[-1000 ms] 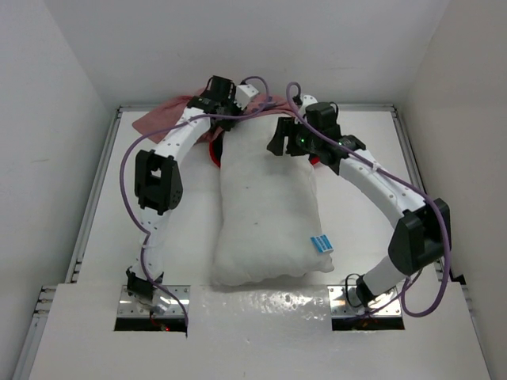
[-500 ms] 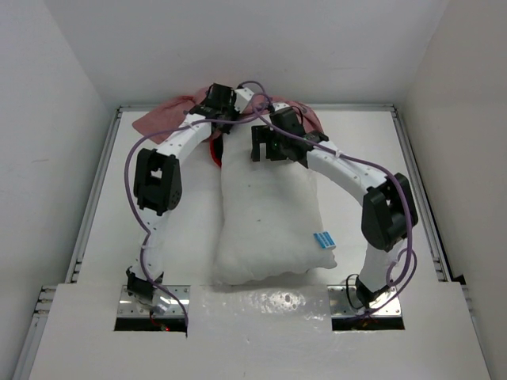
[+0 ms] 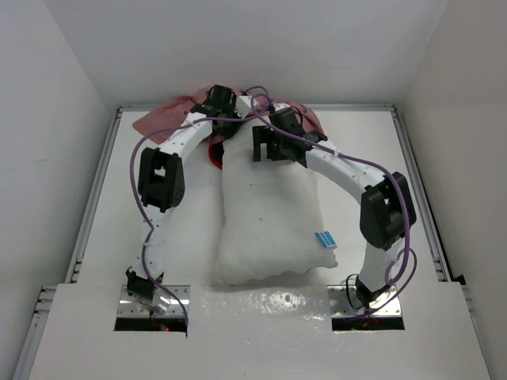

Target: Put the pillow into the pillowcase

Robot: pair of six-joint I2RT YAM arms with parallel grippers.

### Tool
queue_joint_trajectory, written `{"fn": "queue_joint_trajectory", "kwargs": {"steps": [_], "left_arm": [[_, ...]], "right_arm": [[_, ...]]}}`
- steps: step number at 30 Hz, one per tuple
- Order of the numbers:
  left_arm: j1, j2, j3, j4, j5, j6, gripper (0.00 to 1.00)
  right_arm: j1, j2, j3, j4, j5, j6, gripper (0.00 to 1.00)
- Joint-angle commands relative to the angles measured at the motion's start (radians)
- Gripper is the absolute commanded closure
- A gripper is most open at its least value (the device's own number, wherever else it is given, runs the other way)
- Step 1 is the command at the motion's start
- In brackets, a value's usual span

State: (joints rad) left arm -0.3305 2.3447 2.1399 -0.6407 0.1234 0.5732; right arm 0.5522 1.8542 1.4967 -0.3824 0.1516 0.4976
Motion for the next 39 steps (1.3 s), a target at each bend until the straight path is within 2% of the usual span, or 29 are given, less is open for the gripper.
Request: {"fn": "queue_joint_trajectory", "kwargs": {"steps": [1,2,3,4,5,6,7,8,10,13,14,17,19,21,23,25,27,31,32,33,34,35,36,37,39], "left_arm": [[0.004,0.056,0.034,-0.004,-0.065,-0.007,0.88],[0.004,0.056,0.046,0.004,-0.065,-0.021,0.96],[0.002,0.051,0.066,-0.01,-0.062,-0.041,1.0],[0.004,0.041,0.084,-0.025,-0.039,-0.07,1.0],[0.004,-0.01,0.104,-0.04,0.025,-0.088,1.0],[0.004,-0.046,0.1,-0.04,0.054,-0.096,1.0],[0.004,-0.089,0.091,-0.036,0.088,-0.101,1.0],[0.004,-0.187,0.054,-0.03,0.146,-0.105,1.0],[0.004,-0.277,0.023,-0.02,0.208,-0.118,1.0],[0.005,-0.328,0.113,-0.173,0.37,-0.107,1.0],[0.004,-0.337,0.144,-0.25,0.462,-0.101,1.0],[-0.005,-0.354,0.146,-0.367,0.62,-0.078,1.0],[-0.031,-0.36,0.109,-0.46,0.726,-0.015,1.0],[-0.065,-0.361,0.071,-0.522,0.751,0.097,1.0],[-0.122,-0.358,0.017,-0.586,0.774,0.198,1.0],[-0.139,-0.366,-0.052,-0.672,0.85,0.333,1.0],[-0.128,-0.38,-0.103,-0.677,0.822,0.326,1.0],[-0.042,-0.473,-0.311,-0.679,0.689,0.398,1.0],[-0.039,-0.493,-0.377,-0.679,0.603,0.415,1.0],[-0.039,-0.496,-0.405,-0.677,0.602,0.43,1.0],[-0.038,-0.496,-0.432,-0.675,0.529,0.444,0.99],[-0.036,-0.493,-0.452,-0.672,0.498,0.444,0.93],[-0.03,-0.495,-0.48,-0.675,0.466,0.444,0.79],[-0.024,-0.498,-0.485,-0.675,0.466,0.445,0.7],[0.004,-0.524,-0.466,-0.677,0.472,0.442,0.62]], "right_arm": [[-0.005,0.034,0.017,0.03,-0.009,-0.008,0.01],[-0.005,0.034,0.017,0.036,-0.006,-0.01,0.01],[-0.003,0.048,0.017,0.039,0.003,-0.01,0.05],[-0.005,0.057,0.019,0.039,0.023,-0.005,0.11],[-0.005,0.08,0.025,0.037,0.026,0.002,0.32],[-0.003,0.092,0.031,0.039,0.028,0.004,0.32],[-0.006,0.105,0.043,0.045,0.004,0.004,0.56],[-0.008,0.118,0.054,0.054,-0.018,0.004,0.69],[-0.011,0.161,0.094,0.073,-0.056,0.036,1.0],[-0.029,0.168,0.094,0.175,-0.136,0.102,1.0],[-0.031,0.157,0.082,0.262,-0.133,0.117,1.0],[-0.037,0.109,0.053,0.367,-0.054,0.165,1.0],[-0.041,0.08,0.04,0.462,-0.012,0.209,1.0],[-0.04,0.069,0.033,0.572,0.015,0.24,1.0],[-0.037,0.073,0.042,0.631,0.028,0.301,1.0],[-0.037,0.073,0.017,0.651,0.11,0.361,1.0],[-0.046,0.06,-0.022,0.677,0.254,0.43,1.0],[-0.081,0.037,-0.107,0.685,0.351,0.547,1.0],[-0.078,0.045,-0.104,0.68,0.323,0.549,1.0],[-0.078,0.056,-0.101,0.68,0.275,0.546,1.0],[-0.078,0.068,-0.099,0.689,0.217,0.538,1.0],[-0.078,0.091,-0.096,0.694,0.148,0.494,1.0],[-0.077,0.097,-0.092,0.692,0.018,0.466,0.85],[-0.075,0.096,-0.093,0.651,-0.016,0.44,0.68],[-0.075,0.042,-0.136,0.599,-0.037,0.371,0.38]]}}
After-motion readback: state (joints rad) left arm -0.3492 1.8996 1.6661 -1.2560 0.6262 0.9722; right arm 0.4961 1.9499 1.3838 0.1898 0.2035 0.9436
